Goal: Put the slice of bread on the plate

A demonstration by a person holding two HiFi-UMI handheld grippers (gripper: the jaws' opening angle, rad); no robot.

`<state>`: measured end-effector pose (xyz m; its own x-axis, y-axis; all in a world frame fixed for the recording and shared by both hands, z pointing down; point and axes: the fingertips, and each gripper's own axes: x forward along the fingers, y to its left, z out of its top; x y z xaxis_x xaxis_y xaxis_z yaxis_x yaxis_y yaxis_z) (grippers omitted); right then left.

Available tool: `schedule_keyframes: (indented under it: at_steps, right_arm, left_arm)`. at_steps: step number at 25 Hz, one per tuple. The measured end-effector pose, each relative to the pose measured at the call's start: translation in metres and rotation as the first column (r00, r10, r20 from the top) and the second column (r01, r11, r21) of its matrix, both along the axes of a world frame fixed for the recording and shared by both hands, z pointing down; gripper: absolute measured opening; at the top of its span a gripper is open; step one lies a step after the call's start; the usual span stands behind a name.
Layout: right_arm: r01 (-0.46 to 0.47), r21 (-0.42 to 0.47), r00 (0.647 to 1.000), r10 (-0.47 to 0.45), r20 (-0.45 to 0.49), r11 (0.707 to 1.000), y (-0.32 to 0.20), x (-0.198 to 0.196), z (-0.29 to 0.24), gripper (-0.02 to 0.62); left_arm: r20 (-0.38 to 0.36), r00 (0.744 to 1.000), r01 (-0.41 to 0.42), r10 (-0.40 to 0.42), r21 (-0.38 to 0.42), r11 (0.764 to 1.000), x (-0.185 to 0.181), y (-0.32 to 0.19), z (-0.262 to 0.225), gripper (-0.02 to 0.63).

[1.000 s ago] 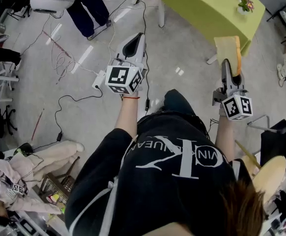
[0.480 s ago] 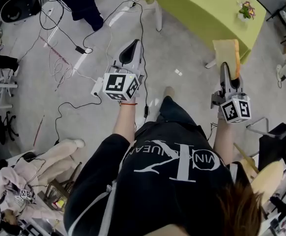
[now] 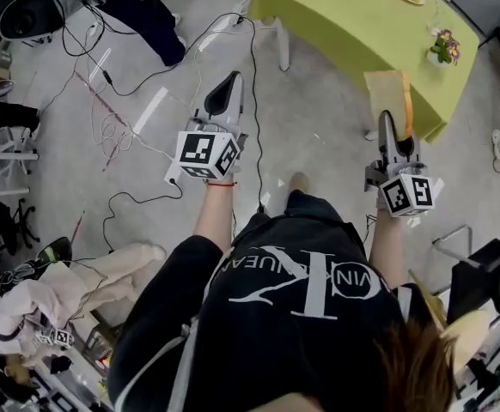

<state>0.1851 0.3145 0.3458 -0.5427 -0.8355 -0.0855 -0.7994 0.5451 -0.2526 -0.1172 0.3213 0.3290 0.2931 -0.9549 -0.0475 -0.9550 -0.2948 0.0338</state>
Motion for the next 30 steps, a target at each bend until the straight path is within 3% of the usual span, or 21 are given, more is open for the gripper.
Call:
schedule_keyframes:
  at_steps: [13, 22, 30]
  right_arm:
    - [0.062, -0.027, 0.998, -0.062, 0.022, 0.998, -0.093, -0.023, 0.006, 0.094]
    - [0.087, -0.036, 0.996, -0.085, 0.035, 0.996, -0.119, -0.028, 0.007, 0.094]
    - [0.083, -0.088, 0.996, -0.079, 0.045, 0.993, -0.126, -0.029, 0.015, 0.094]
  left_arm:
    - [-0.01, 0.998, 0.057, -0.057, -0.027, 0.998, -0.019, -0.072, 0.007, 0.011]
    - [-0.014, 0.997, 0.072, -0.072, -0.021, 0.997, -0.027, -0.088, -0.002, 0.011]
    - [-0.031, 0.997, 0.074, -0.077, -0.094, 0.993, -0.028, -0.091, 0.022, 0.011]
